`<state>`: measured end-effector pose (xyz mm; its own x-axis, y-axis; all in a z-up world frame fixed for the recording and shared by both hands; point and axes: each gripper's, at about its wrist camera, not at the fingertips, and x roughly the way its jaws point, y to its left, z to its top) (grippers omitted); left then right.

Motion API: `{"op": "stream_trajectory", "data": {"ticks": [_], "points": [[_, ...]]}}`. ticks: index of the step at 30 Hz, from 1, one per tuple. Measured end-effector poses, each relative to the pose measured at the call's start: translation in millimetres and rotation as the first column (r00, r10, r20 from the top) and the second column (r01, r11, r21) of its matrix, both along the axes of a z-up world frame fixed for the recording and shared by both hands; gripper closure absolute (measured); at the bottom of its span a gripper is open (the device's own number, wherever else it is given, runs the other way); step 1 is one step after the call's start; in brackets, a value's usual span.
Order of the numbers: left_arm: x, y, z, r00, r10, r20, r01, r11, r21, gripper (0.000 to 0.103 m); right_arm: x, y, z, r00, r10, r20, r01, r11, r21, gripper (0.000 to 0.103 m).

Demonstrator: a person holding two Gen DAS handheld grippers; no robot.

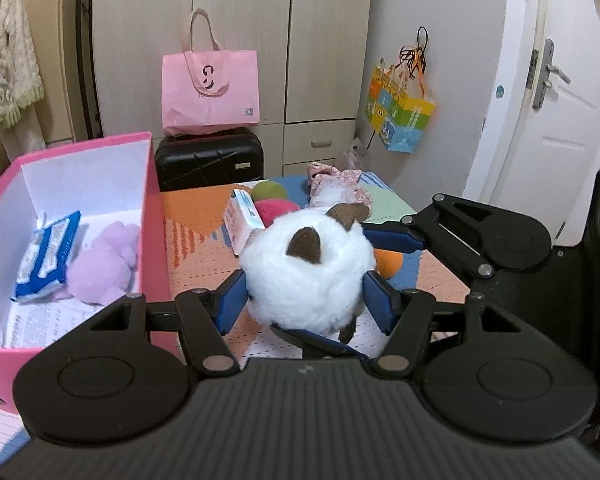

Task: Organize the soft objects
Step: 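Close the left tool on the plush dog while the right tool presses its other side, then carry the plush dog with both tools over the pink shoebox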

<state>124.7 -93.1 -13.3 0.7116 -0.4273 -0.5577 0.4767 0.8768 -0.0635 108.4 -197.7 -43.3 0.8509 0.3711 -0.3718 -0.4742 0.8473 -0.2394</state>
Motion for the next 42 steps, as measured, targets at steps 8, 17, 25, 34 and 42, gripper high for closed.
{"op": "stream_trajectory", "data": {"ticks": [8, 17, 25, 34, 42], "points": [[-7, 15, 21, 0.999, -0.030, -0.038, 0.031, 0.999, 0.043, 0.042, -8, 11, 17, 0.998, 0.020, -0.056, -0.016, 0.998, 0.066, 0.025], [-25, 46, 45, 0.991, -0.053, -0.125, 0.056, 0.998, 0.023, 0.042, -24, 29, 43, 0.980, 0.069, -0.187, -0.048, 0.992, 0.115, 0.025], [-37, 72, 71, 0.978, -0.074, -0.195, 0.073, 0.997, -0.013, 0.042, -36, 47, 78, 0.964, 0.080, -0.253, -0.053, 0.992, 0.114, 0.025], [-46, 97, 99, 0.985, -0.037, -0.167, 0.027, 0.998, -0.062, 0.042, -34, 62, 107, 0.959, 0.118, -0.256, -0.079, 0.985, 0.156, 0.025], [-35, 126, 116, 0.994, 0.037, -0.107, -0.050, 0.992, -0.117, 0.042, 0, 73, 123, 0.942, 0.206, -0.266, -0.132, 0.954, 0.269, 0.024]]}}
